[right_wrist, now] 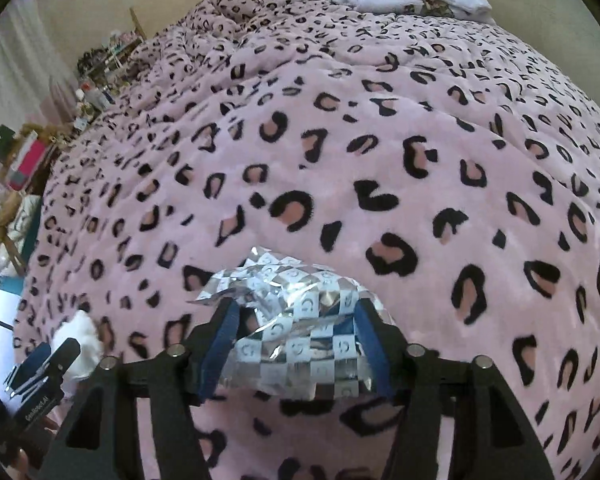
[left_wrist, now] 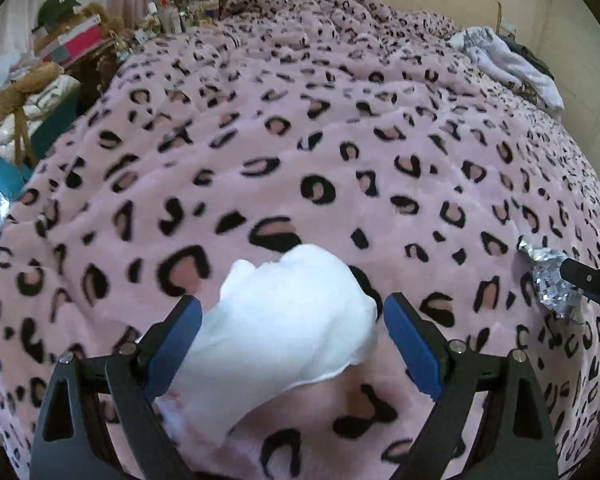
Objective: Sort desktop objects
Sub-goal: 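Close the left tool on the white sock while the right tool grips the foil packet, then lift and carry the white sock and foil packet toward the paper bag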
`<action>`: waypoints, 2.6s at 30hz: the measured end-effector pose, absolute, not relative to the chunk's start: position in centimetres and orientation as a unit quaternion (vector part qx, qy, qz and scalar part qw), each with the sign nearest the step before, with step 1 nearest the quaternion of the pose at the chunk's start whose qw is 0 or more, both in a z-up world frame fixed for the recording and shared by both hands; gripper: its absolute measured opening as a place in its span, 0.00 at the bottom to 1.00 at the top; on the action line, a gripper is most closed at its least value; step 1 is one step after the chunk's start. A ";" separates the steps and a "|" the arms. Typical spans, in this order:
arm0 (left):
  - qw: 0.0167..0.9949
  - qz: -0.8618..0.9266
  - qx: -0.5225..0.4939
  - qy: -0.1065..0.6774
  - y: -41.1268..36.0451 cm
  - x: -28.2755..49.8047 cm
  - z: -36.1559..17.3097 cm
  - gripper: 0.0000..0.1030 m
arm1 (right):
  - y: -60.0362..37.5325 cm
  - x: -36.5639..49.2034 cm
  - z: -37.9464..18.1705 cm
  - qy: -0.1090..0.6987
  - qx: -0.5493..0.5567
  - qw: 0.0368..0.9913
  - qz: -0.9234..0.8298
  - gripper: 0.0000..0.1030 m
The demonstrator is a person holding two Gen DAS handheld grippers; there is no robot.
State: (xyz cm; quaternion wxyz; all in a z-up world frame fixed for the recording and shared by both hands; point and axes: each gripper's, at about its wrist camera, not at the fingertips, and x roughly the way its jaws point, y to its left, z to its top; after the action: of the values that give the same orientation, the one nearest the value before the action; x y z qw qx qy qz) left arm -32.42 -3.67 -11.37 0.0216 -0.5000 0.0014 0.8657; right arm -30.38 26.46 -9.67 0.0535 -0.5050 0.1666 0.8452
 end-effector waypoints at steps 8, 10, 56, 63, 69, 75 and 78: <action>0.023 0.861 -0.504 0.064 -1.2 -32.5 -15.7 0.94 | 25.2 -31.4 -12.3 0.099 -0.512 0.065 0.851 0.83; 0.022 0.865 -0.498 0.063 -1.1 -32.4 -15.9 0.94 | 25.3 -31.5 -12.9 0.091 -0.515 0.066 0.850 0.83; 0.098 0.907 -0.408 0.034 7.0 -11.4 -0.3 0.24 | 27.7 -5.7 -0.3 0.124 -0.382 0.037 0.915 0.52; 0.133 0.906 -0.399 0.044 12.0 -9.2 1.5 0.24 | 31.4 -2.0 1.5 0.138 -0.367 0.069 0.917 0.52; 0.165 0.900 -0.400 0.050 16.8 -7.4 2.2 0.24 | 35.0 1.4 2.3 0.146 -0.360 0.097 0.916 0.52; 0.196 0.893 -0.401 0.058 21.1 -5.9 2.4 0.24 | 38.6 4.5 2.8 0.152 -0.356 0.126 0.913 0.52; 0.208 0.890 -0.399 0.066 23.1 -5.2 2.7 0.24 | 40.2 5.7 3.0 0.158 -0.350 0.140 0.913 0.52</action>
State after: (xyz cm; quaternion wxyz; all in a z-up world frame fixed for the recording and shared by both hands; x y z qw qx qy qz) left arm -5.24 23.06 2.67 0.2081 -0.3995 0.0656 0.8904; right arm 5.74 40.22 3.03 0.1404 -0.3500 0.1581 0.9126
